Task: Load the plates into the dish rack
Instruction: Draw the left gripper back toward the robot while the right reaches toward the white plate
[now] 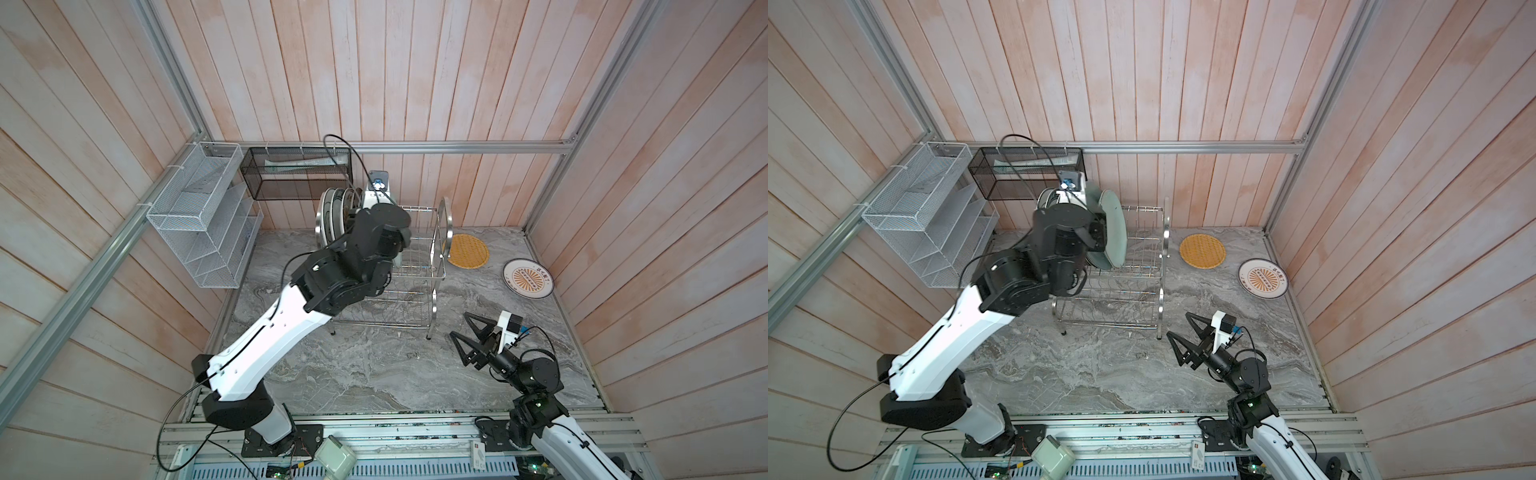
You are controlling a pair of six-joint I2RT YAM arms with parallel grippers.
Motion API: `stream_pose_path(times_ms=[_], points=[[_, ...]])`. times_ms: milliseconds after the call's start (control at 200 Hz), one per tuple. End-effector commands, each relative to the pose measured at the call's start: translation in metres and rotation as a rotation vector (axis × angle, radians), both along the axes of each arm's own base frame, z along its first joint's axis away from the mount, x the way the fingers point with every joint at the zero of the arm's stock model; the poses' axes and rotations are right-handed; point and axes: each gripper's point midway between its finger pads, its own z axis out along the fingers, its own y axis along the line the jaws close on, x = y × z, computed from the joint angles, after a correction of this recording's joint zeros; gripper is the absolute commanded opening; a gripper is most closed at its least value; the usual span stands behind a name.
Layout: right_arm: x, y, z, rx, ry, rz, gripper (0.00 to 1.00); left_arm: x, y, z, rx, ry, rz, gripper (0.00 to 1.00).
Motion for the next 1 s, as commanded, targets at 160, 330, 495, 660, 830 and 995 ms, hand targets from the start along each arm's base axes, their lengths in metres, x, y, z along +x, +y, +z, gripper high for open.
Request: stream_pose_path(times_ms=[160, 330, 495, 660, 830, 995], points=[[-0.034, -0.008, 0.084, 0.091, -0.1, 0.062, 0.98, -0.058, 0.003, -0.007, -0.108, 0.057, -0.36, 0.66], [-0.045, -0.016, 0.125, 0.125, -0.129, 0.047, 0.98, -0.108, 0.007, -0.032, -0.165, 0.087, -0.594, 0.76], [-0.025, -0.035, 0.141, 0.148, -0.047, -0.108, 0.98, -0.156, 0.017, -0.069, -0.22, 0.09, -0.786, 0.92], [0.016, -0.052, 0.129, 0.124, 0.09, -0.3, 0.98, -0.181, 0.031, -0.114, -0.256, 0.079, -0.862, 1.0], [0.061, -0.087, 0.1, 0.078, 0.236, -0.599, 0.98, -0.181, 0.032, -0.173, -0.253, 0.144, -0.849, 1.0], [0.114, -0.136, 0.045, -0.019, 0.434, -0.861, 0.98, -0.173, 0.031, -0.214, -0.256, 0.22, -0.793, 1.0]])
